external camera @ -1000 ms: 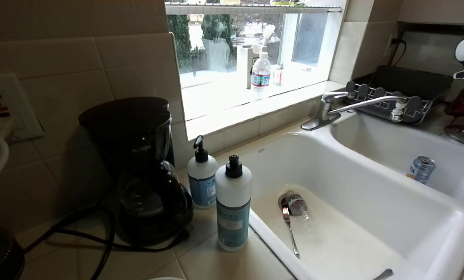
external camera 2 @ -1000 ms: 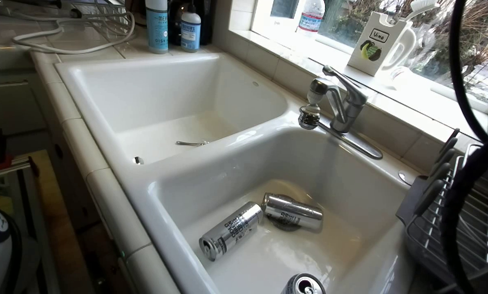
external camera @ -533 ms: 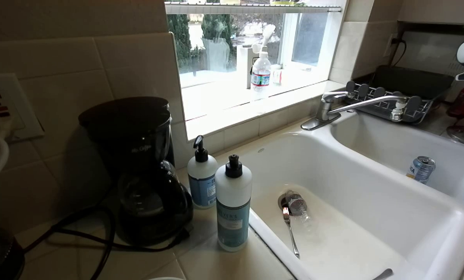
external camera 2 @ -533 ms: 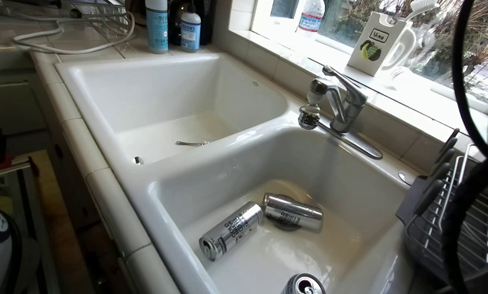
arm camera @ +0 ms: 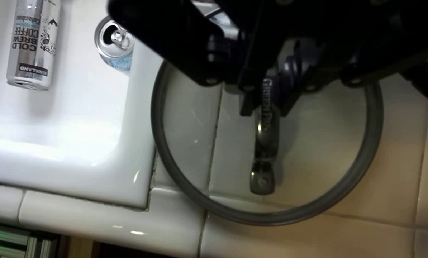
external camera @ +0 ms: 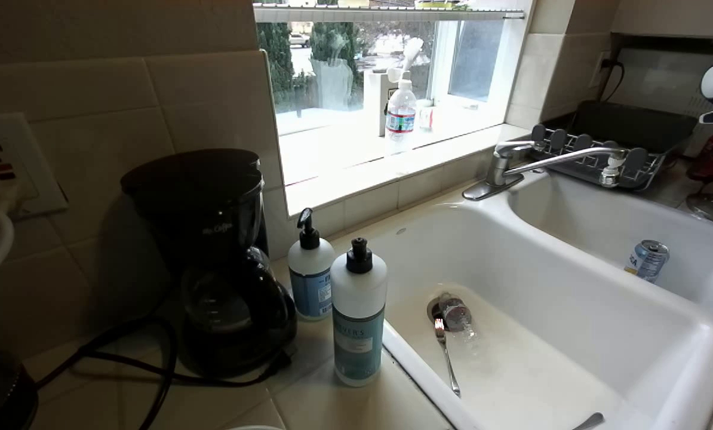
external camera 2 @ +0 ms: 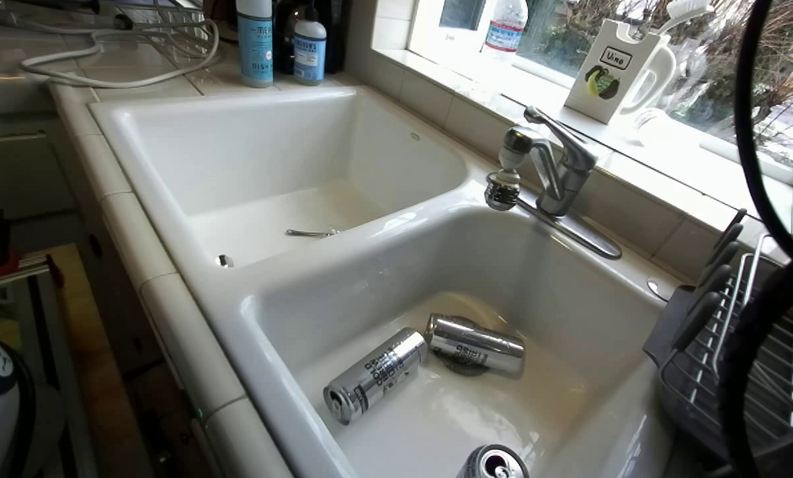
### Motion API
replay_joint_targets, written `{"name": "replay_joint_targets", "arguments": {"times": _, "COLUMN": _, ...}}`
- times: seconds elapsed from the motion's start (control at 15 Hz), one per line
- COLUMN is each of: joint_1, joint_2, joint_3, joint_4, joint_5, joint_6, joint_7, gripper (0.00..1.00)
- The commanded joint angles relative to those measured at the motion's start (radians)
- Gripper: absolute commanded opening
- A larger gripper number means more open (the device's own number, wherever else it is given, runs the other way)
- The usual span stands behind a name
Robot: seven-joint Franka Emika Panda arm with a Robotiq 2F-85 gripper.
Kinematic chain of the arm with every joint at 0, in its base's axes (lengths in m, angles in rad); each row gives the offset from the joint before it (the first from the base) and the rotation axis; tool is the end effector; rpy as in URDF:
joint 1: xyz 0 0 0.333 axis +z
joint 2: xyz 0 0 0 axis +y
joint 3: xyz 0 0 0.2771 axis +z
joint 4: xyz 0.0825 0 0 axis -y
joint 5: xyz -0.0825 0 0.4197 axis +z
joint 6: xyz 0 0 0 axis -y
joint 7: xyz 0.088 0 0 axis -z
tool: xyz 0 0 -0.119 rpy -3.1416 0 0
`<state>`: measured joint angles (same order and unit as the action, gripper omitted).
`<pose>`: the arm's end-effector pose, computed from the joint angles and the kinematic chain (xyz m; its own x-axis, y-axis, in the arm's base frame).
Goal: Pick up the silver lid and put it in the drying rack
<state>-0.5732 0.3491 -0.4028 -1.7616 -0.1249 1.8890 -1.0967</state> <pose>0.3557 -0.5272 0.3035 0.9348 0.1813 -0.3053 0.1685 -0.9833 -0.0682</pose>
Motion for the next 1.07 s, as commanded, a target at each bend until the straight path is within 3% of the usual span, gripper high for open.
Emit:
{"name": "replay_joint_targets", "arguments": {"times": 0.0, "joint_1": -0.003, "joint_2": -0.023, "joint_3": 0.016, "joint_4": -0.017, "joint_5": -0.016, "joint_6": -0.002, "joint_7": 0.031, "gripper": 0.05}}
{"name": "replay_joint_targets", "arguments": {"times": 0.47, "joint_1": 0.016, "joint_2": -0.094, "joint_3": 0.013, "joint_4": -0.015, "joint_5": -0.053, "joint_6": -0.047, "joint_7": 0.030, "gripper": 0.05}}
{"name": "replay_joint_targets", "arguments": {"times": 1.0, "joint_1": 0.031, "joint_2": -0.131, "joint_3": 0.009, "joint_4": 0.081, "joint_5": -0.117, "joint_6": -0.293, "joint_7": 0.014, "gripper": 0.05}}
